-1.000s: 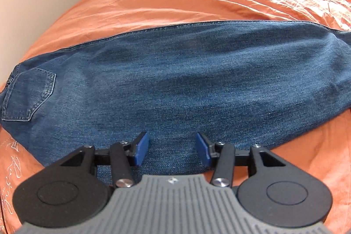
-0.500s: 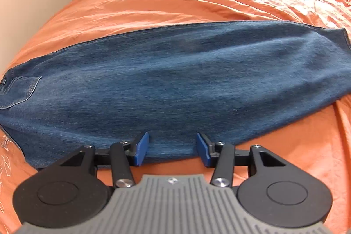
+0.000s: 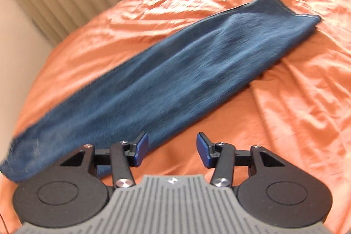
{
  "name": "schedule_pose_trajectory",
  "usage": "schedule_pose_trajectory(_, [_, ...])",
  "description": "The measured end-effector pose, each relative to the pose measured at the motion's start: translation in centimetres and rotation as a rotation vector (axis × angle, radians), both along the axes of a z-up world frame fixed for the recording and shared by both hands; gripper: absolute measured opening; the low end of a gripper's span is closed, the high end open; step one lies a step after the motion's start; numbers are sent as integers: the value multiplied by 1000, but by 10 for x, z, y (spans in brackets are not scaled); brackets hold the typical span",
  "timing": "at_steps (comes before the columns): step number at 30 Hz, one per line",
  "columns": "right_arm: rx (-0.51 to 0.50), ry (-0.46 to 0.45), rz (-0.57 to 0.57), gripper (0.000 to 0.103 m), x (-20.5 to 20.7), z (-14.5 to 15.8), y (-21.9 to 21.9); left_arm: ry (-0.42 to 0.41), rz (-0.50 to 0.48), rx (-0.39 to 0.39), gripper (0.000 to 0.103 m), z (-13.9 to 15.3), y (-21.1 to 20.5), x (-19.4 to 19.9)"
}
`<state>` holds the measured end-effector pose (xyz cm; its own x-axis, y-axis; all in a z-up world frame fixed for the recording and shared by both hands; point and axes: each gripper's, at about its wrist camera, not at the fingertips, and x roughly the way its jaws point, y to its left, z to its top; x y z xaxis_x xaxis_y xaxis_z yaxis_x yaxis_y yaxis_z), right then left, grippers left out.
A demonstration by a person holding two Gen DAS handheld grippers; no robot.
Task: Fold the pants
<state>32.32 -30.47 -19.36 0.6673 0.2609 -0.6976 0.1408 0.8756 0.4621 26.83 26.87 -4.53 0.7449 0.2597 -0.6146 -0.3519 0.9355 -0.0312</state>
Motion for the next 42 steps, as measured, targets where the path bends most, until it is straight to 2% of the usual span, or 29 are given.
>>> schedule_pose_trajectory(4, [86,-41,-95,45,-2,9,-64,30,-115,-76,53,4,-52,12])
schedule_pose_trajectory(9, [142,-64,-168,43,3,8,-138,90,-251,-93,47,-8,-122,37])
schedule_pose_trajectory(13, [168,-59,-202,33,18,-4,-186,152,-340,-111,45,-26,-173,63])
schedule_pose_trajectory(16, [220,-55,-229,30,35,-18,-219,187,-403,-104,45,-41,-211,80])
schedule_pose_trajectory(21, [266,-37,-278,25,76,-44,-260,246,-451,-121,41,-67,-254,109])
schedule_pose_trajectory(25, [293,-7,-356,16,90,-65,-283,291,-442,-125,40,-85,-272,127])
schedule_pose_trajectory(28, [312,15,-354,17,96,-81,-291,316,-437,-103,40,-95,-279,135])
schedule_pose_trajectory(32, [441,0,-323,18,108,-97,-287,344,-416,-98,40,-107,-281,141])
schedule_pose_trajectory(36, [448,13,-329,16,122,-103,-283,354,-381,-119,40,-113,-278,145])
schedule_pose_trajectory(37, [455,13,-338,0,123,-101,-285,354,-376,-121,40,-112,-278,145])
schedule_pose_trajectory(39, [437,-105,-305,0,116,-77,-286,353,-377,-116,40,-112,-279,146])
schedule_pose_trajectory(41, [311,-195,-250,0,109,-45,-275,349,-387,-112,40,-112,-281,147])
schedule_pose_trajectory(42, [257,-187,-245,0,110,-40,-272,352,-391,-108,40,-112,-282,148])
